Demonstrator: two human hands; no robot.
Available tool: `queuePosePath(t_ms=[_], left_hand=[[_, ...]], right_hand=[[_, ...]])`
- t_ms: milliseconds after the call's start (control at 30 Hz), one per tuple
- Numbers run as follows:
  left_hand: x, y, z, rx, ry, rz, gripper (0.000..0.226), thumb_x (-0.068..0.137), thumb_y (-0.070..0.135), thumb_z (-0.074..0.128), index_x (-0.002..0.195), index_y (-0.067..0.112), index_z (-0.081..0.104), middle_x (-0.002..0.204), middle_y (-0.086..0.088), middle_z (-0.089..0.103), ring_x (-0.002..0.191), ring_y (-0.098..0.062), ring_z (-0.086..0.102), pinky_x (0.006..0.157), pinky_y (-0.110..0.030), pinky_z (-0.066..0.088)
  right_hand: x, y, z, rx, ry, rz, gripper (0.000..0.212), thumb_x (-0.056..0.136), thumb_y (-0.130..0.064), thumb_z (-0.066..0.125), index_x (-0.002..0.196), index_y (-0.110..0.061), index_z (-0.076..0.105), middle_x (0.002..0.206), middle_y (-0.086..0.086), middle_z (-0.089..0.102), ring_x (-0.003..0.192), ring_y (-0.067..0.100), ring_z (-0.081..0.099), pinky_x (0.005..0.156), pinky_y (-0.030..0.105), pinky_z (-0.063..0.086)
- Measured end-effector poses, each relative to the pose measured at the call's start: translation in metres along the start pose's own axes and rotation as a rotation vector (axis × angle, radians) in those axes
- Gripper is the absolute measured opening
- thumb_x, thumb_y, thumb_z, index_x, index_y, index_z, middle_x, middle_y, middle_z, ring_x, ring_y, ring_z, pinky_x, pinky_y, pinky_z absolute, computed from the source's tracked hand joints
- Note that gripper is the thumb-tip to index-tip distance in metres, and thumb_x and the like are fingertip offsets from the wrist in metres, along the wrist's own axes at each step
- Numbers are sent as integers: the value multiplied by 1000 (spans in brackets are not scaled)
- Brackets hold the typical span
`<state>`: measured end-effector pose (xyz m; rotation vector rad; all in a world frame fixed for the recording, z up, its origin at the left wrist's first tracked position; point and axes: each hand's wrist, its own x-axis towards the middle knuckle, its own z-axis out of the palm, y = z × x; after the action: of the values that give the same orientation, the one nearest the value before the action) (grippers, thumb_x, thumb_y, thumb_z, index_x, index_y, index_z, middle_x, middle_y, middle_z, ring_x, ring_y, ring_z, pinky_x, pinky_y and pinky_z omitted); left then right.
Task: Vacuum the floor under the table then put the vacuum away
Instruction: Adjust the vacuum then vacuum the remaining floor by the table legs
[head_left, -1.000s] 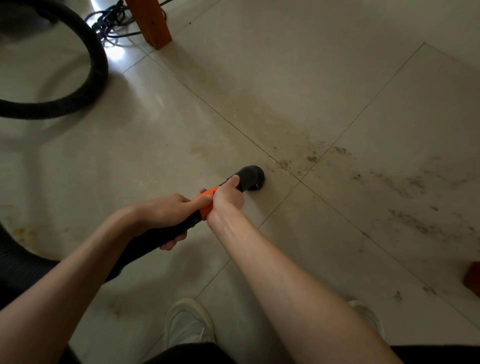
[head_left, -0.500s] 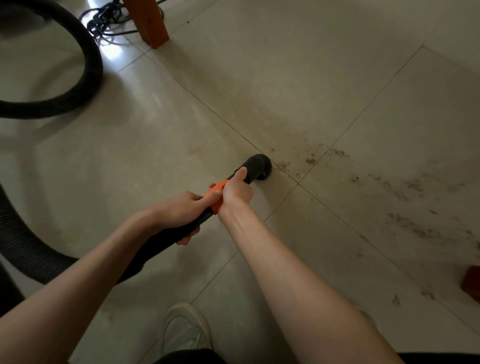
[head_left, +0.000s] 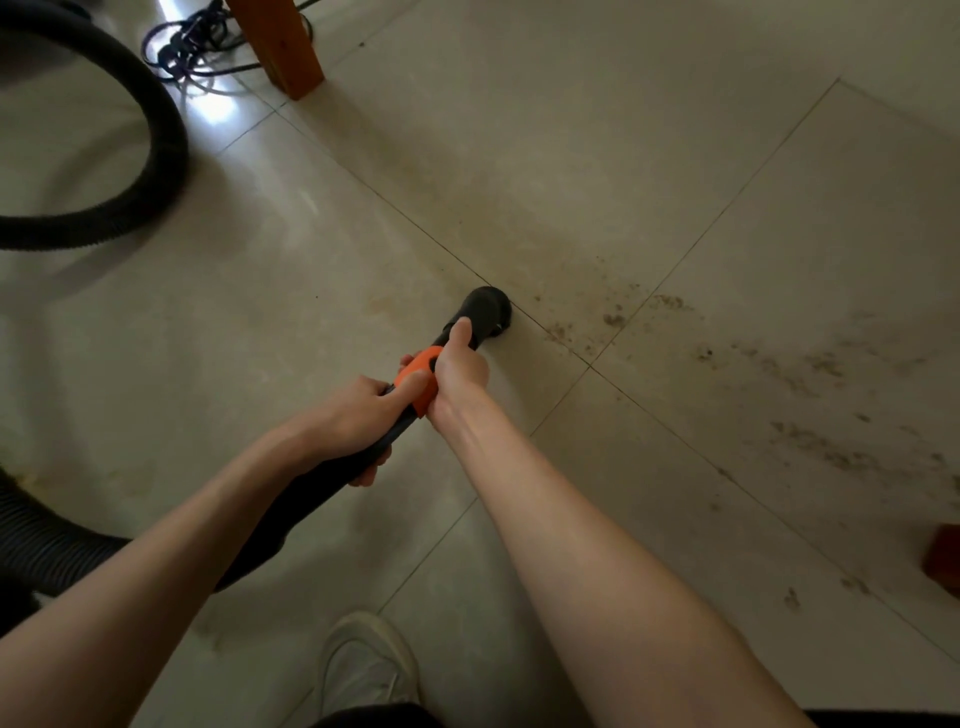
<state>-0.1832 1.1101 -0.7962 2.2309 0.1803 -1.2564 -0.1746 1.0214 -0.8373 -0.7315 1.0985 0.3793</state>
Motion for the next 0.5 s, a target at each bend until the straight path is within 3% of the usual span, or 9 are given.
queuePosePath(t_ms=[133, 267, 500], left_hand=[[0, 1, 7, 15, -56, 16, 74, 90, 63, 33, 99, -7, 55, 51, -9, 51, 34, -21, 48, 39, -23, 42], [2, 3, 18, 59, -99, 45, 62, 92, 60, 34, 91, 1, 52, 51, -9, 51, 34, -22, 49, 43, -25, 44], [4, 7, 29, 83, -104, 75, 57, 93, 58, 34, 87, 3, 51, 52, -9, 53, 35, -22, 49, 46, -27, 46]], right_hand=[[1, 3, -10, 64, 106, -17, 47, 98, -51, 37, 101, -6, 49, 65, 8, 57, 56, 18, 57, 69, 35, 53], [-1, 4, -24, 153, 187, -45, 40, 98, -49, 39, 90, -9, 46, 64, 7, 55, 52, 17, 55, 51, 28, 48], [2, 5, -37, 137, 219, -93, 41, 98, -49, 39, 87, -10, 48, 65, 7, 57, 52, 16, 56, 51, 26, 48]])
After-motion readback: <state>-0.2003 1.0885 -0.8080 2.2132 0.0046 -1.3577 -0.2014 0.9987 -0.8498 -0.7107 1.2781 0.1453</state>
